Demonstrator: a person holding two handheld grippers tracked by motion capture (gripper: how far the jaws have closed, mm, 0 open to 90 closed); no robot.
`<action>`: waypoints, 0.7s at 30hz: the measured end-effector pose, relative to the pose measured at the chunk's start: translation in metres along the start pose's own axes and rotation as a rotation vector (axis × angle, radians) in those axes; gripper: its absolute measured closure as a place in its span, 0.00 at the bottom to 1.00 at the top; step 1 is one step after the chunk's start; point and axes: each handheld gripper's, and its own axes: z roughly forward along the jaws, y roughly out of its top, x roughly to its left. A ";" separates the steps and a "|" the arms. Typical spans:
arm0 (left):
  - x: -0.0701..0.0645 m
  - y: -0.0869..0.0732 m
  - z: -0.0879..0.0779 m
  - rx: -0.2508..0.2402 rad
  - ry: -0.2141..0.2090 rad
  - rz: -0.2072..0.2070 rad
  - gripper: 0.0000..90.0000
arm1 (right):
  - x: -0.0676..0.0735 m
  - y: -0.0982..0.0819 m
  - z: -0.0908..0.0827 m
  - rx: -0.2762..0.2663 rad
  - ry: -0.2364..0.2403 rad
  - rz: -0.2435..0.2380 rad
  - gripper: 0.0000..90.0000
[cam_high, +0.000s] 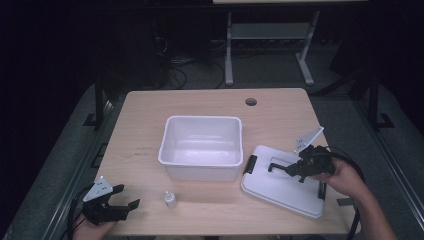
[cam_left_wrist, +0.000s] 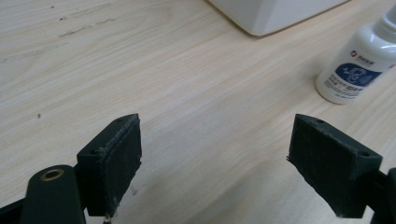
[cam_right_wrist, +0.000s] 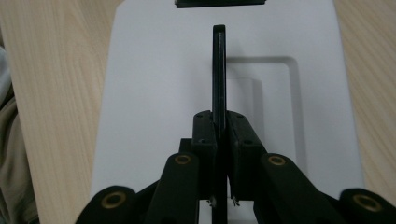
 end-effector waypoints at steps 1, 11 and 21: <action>-0.002 0.001 0.000 0.005 -0.003 0.007 0.19 | 0.003 0.000 -0.001 -0.009 0.004 0.003 0.88; -0.012 0.015 0.000 0.010 -0.025 0.056 0.19 | 0.013 0.003 -0.001 -0.037 0.023 -0.019 0.82; -0.022 0.025 0.004 0.055 -0.084 0.117 0.19 | 0.026 0.004 -0.007 -0.057 0.002 -0.027 0.71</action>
